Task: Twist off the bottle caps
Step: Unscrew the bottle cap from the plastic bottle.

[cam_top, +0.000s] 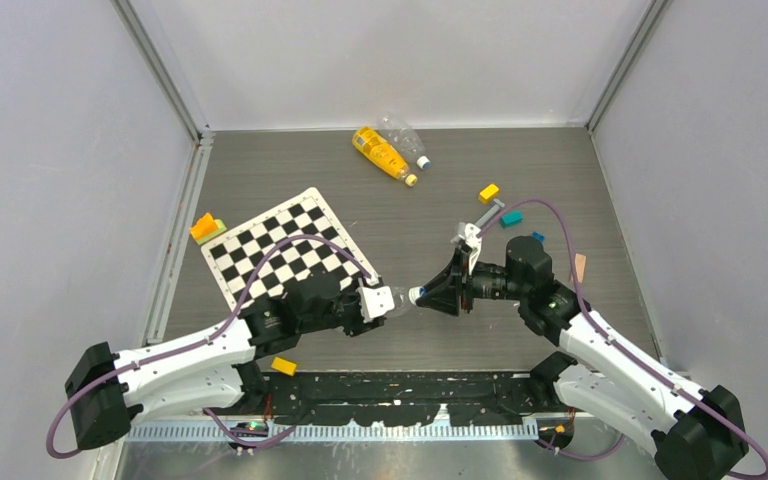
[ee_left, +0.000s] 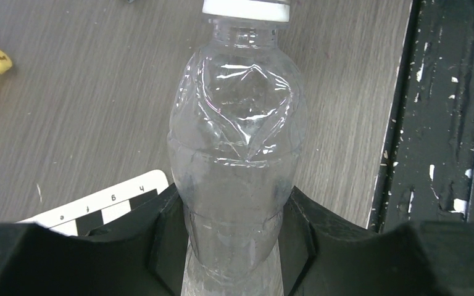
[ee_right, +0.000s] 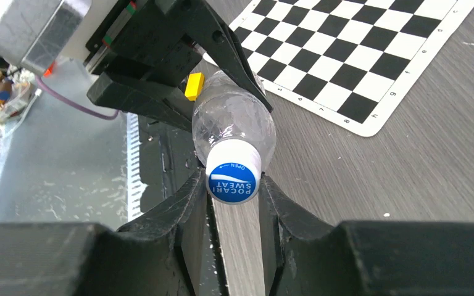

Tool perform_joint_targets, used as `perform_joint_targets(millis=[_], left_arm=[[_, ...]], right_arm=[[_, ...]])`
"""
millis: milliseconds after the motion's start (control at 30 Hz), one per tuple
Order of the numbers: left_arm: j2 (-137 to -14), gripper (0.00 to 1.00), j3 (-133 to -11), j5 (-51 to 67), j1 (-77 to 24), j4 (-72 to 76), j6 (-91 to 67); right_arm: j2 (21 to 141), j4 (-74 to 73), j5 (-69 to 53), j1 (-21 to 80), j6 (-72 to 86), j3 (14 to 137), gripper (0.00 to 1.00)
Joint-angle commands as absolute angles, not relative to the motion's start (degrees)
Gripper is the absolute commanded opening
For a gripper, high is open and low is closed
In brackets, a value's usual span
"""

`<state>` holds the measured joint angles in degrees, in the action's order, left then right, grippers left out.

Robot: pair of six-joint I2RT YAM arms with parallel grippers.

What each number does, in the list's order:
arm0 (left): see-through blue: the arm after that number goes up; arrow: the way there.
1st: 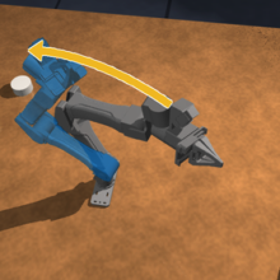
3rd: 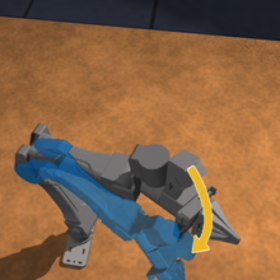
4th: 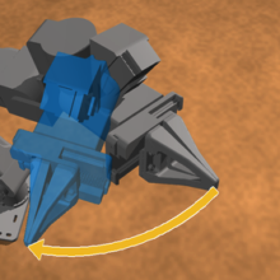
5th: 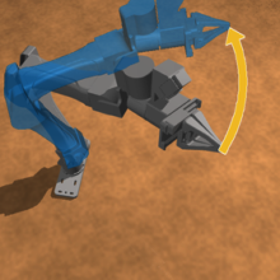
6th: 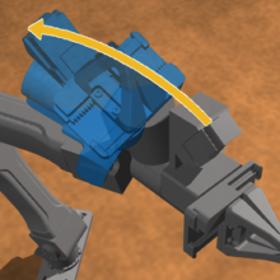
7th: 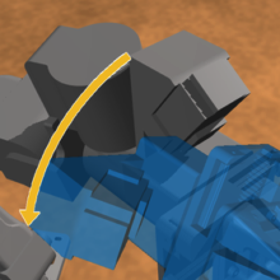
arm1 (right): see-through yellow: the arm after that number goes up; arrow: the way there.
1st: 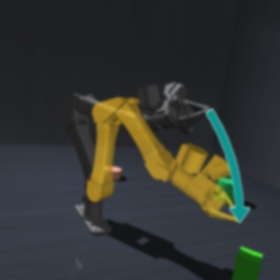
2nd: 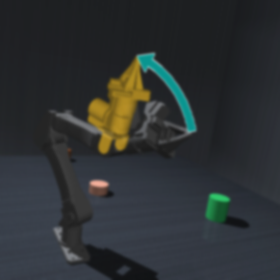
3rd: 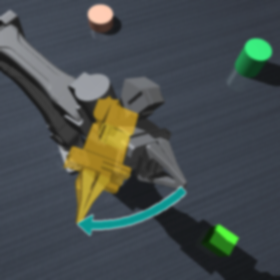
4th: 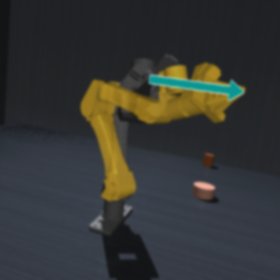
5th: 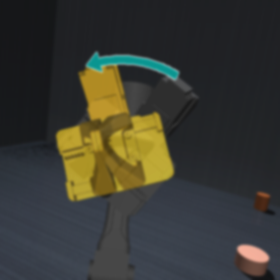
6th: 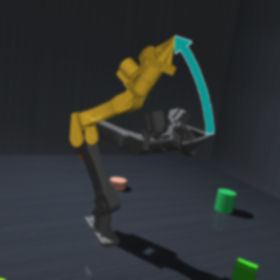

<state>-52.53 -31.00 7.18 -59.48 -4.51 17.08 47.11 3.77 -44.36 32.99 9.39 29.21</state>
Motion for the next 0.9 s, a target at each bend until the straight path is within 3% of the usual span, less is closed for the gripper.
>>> perform_joint_targets(millis=[0, 800, 833, 867], left_arm=[[-52.7, 0.04, -33.73, 14.61, -60.07, -6.11, 17.23], [-53.15, 0.04, -33.71, 15.07, -60.03, -7.43, 17.4], [-53.01, 0.03, -33.48, 14.67, -59.99, -7.19, 17.4], [-52.72, 0.03, -33.22, 14.16, -60.02, -6.97, 17.4]], right_arm=[[45.79, 10.62, -43.18, 32.52, -0.6, 27.7, 0.0], [43.34, 15.79, -42.13, 32.96, -22.28, 22.25, 0.01], [43.38, 16.11, -41.68, 32.96, -21.63, 22.16, 0.03], [43.5, 17.19, -40.41, 32.96, -20.97, 21.91, 0.15]])
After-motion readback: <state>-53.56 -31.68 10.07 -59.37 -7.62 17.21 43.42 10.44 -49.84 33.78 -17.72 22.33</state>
